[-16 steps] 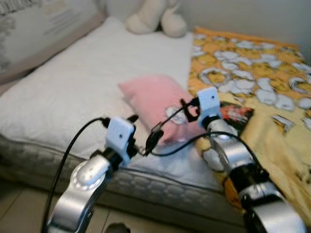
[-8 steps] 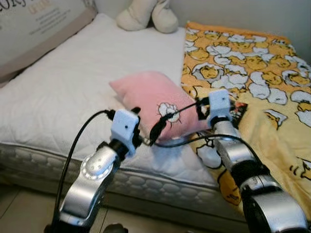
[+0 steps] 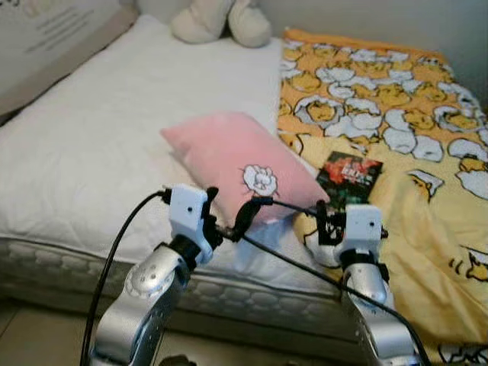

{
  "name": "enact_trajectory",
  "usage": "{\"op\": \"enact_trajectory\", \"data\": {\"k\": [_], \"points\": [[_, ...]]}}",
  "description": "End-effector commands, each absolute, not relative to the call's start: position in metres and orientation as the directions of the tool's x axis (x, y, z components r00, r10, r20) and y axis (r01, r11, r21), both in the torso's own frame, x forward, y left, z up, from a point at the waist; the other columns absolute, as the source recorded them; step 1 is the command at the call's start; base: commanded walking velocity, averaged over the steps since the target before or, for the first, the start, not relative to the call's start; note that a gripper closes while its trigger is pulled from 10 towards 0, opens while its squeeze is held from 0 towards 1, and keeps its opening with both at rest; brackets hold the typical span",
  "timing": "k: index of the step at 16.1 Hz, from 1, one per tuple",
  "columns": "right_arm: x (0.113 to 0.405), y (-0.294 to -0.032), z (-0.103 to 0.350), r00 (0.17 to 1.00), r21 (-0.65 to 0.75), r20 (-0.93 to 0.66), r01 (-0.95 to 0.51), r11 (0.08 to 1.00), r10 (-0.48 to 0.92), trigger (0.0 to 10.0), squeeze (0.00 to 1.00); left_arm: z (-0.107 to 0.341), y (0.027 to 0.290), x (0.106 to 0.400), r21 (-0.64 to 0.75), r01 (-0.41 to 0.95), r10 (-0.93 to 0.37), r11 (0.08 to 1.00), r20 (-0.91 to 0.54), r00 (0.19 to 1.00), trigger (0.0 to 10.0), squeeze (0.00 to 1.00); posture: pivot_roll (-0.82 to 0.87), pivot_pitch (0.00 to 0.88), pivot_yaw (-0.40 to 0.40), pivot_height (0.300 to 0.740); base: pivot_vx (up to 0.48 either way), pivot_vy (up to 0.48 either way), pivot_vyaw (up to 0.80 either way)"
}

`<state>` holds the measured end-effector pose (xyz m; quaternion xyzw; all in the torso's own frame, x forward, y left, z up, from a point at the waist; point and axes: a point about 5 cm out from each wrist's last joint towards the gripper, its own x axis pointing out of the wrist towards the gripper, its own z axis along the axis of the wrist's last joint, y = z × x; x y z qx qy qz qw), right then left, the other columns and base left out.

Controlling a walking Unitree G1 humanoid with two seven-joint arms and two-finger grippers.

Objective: Clean up the room

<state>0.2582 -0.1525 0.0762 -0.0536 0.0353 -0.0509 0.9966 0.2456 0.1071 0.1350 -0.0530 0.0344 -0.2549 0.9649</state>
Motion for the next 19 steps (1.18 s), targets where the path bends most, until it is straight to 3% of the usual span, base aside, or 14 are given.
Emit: {"op": "enact_trajectory", "data": {"k": [1, 4, 7, 14, 19], "points": [[0.262, -0.187, 0.083, 0.979, -0.112, -0.092, 0.172, 0.979, -0.183, 10.0, 0.0, 0.14, 0.153, 0.258, 0.019, 0.323, -0.322, 0.946, -0.059, 0.945, 10.0, 0.0, 0.06, 0.0, -0.034, 0.74, 0.0, 0.0, 0.0], [0.305, -0.165, 0.1, 0.995, -0.13, -0.044, 0.08, 0.988, -0.086, 10.0, 0.0, 0.14, 0.124, 0.255, 0.044, 0.533, -0.526, 0.845, -0.114, 0.843, 10.0, 0.0, 0.05, 0.0, -0.017, 0.74, 0.0, 0.0, 0.0], [0.334, -0.153, 0.107, 0.999, -0.158, -0.043, 0.02, 0.987, -0.027, 10.0, 0.0, 0.152, 0.103, 0.257, 0.031, 0.647, -0.639, 0.762, -0.12, 0.759, 10.0, 0.0, 0.07, 0.0, -0.019, 0.74, 0.0, 0.0, 0.0], [0.347, -0.121, 0.099, 0.99, -0.18, -0.079, -0.128, 0.975, 0.115, 10.0, 0.0, 0.18, 0.075, 0.264, 0.073, 0.749, -0.731, 0.658, -0.176, 0.659, 10.0, 0.0, 0.1, 0.0, -0.025, 0.74, 0.0, 0.0, 0.0], [0.351, -0.118, 0.097, 0.989, -0.19, -0.079, -0.138, 0.972, 0.125, 10.0, 0.0, 0.202, 0.08, 0.266, 0.101, 0.737, -0.721, 0.669, -0.152, 0.676, 10.0, 0.0, 0.12, 0.0, -0.033, 0.74, 0.0, 0.0, 0.0]]}}
